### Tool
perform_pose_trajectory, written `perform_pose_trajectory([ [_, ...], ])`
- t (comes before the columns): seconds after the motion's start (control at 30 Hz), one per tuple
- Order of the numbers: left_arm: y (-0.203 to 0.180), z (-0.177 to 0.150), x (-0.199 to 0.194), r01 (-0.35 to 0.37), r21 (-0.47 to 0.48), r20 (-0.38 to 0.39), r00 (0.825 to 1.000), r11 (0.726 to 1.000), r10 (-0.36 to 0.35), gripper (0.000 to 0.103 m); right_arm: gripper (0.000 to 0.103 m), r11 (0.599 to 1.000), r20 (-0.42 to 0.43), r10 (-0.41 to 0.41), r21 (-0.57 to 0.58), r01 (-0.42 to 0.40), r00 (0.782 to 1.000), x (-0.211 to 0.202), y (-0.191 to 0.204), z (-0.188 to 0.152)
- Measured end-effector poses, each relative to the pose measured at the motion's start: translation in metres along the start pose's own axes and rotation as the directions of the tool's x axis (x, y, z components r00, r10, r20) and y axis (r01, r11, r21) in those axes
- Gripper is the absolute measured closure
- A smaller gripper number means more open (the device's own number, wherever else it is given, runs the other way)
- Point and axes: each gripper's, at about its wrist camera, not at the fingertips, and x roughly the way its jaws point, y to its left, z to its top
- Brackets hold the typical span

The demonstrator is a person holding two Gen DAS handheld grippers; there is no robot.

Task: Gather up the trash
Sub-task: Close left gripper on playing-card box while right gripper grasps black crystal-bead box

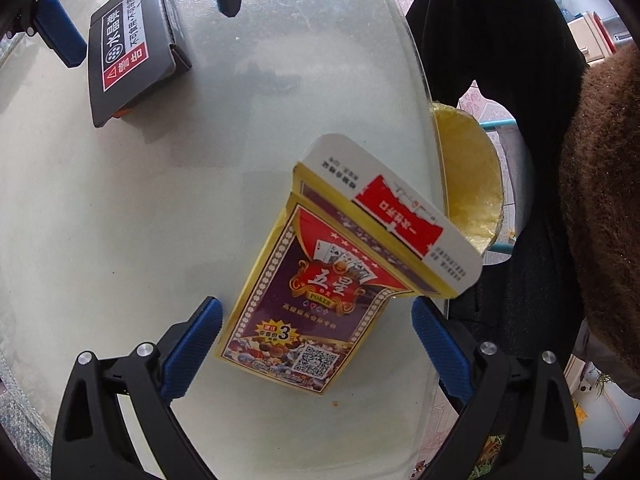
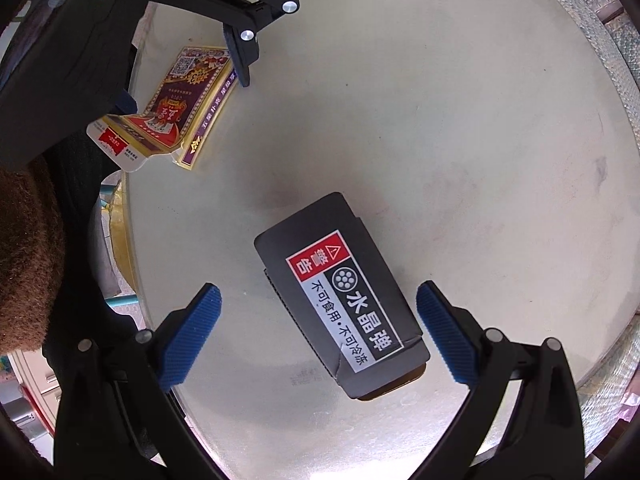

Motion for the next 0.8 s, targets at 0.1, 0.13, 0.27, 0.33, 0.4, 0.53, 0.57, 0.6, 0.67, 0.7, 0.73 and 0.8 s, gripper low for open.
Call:
perform_pose_trajectory([
  [0.1, -0.001, 0.0, -0.002, -0.019, 0.0, 0.004, 1.0, 1.0, 0.019, 0.012, 0.021, 1.0, -0.022, -0.02, 0.0, 0.02, 1.0, 0.008, -0.001, 0.001],
  [0.13, -0.003, -0.001, -0.002, -0.034, 0.006, 0.004, 0.999, 0.999, 0.034, 0.014, 0.025, 1.0, -0.033, -0.031, 0.002, 0.031, 0.999, 0.011, -0.002, 0.001],
  [0.27, -0.004, -0.004, -0.006, -0.089, -0.012, 0.021, 0.996, 0.996, 0.09, 0.03, 0.036, 0.997, -0.027, -0.073, 0.017, 0.074, 0.997, 0.008, -0.004, 0.001],
  [0.33, 0.0, -0.003, -0.007, -0.075, -0.048, 0.033, 0.997, 0.996, 0.076, 0.03, 0.045, 0.995, -0.021, -0.075, 0.062, 0.076, 0.997, 0.006, -0.01, 0.001],
  [0.4, 0.002, -0.003, -0.008, -0.084, -0.065, 0.034, 0.996, 0.994, 0.086, 0.032, 0.045, 0.992, -0.026, -0.081, 0.091, 0.083, 0.996, 0.004, -0.011, 0.001],
  [0.53, 0.008, -0.004, -0.011, -0.062, -0.165, 0.065, 0.995, 0.984, 0.074, 0.034, 0.046, 0.983, -0.026, -0.102, 0.15, 0.105, 0.994, 0.002, -0.01, 0.002],
  [0.57, 0.012, -0.005, -0.012, -0.051, -0.206, 0.08, 0.994, 0.977, 0.068, 0.035, 0.046, 0.979, -0.025, -0.112, 0.166, 0.114, 0.993, 0.001, -0.009, 0.0],
  [0.6, 0.015, -0.006, -0.013, -0.046, -0.25, 0.097, 0.993, 0.967, 0.072, 0.035, 0.046, 0.975, -0.018, -0.125, 0.183, 0.127, 0.992, 0.0, -0.007, 0.0],
  [0.67, 0.022, -0.011, -0.014, -0.063, -0.339, 0.123, 0.986, 0.939, 0.11, 0.036, 0.046, 0.965, 0.01, -0.131, 0.232, 0.125, 0.991, -0.004, -0.007, -0.001],
  [0.7, 0.024, -0.013, -0.014, -0.058, -0.388, 0.138, 0.983, 0.92, 0.121, 0.036, 0.046, 0.958, 0.016, -0.152, 0.25, 0.143, 0.988, -0.007, -0.006, -0.002],
  [0.73, 0.026, -0.015, -0.014, -0.07, -0.437, 0.148, 0.978, 0.897, 0.148, 0.037, 0.046, 0.949, 0.022, -0.181, 0.264, 0.169, 0.983, -0.009, -0.004, -0.003],
  [0.8, 0.03, -0.023, -0.016, -0.077, -0.522, 0.161, 0.969, 0.849, 0.187, 0.037, 0.046, 0.93, 0.041, -0.222, 0.311, 0.199, 0.974, -0.016, -0.002, -0.003],
])
